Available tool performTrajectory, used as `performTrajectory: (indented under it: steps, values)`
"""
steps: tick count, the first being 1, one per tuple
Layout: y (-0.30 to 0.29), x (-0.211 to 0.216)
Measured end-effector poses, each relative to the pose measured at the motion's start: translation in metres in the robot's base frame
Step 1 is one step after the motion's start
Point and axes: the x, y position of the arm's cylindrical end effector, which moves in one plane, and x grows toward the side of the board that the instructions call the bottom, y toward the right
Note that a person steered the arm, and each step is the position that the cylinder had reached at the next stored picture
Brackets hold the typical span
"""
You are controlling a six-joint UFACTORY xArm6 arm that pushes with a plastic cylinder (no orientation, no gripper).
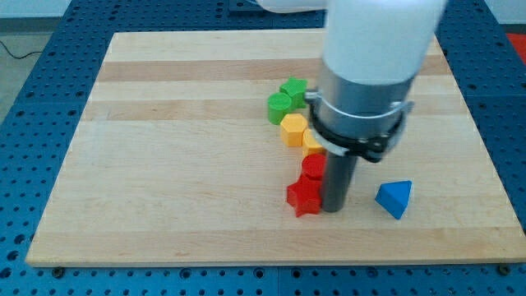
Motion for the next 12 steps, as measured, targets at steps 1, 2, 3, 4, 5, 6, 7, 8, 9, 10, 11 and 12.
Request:
performTrajectory:
  steps: [1,2,3,4,5,6,7,8,9,10,11,12]
  values:
    - [-0.047,0.000]
    - [-0.109,-0.001]
    - [-0.179,-0.024]
    - [-0.195,-0.019]
    - [-0.194,0.012]
    - [-0.232,-0.001]
    - [-0.223,-0.042]
    - [-0.186,-0.082]
    - [-0.176,-0.082]
    - [-0.175,-0.082]
    - [-0.160,-0.102]
    - [-0.160,-0.106]
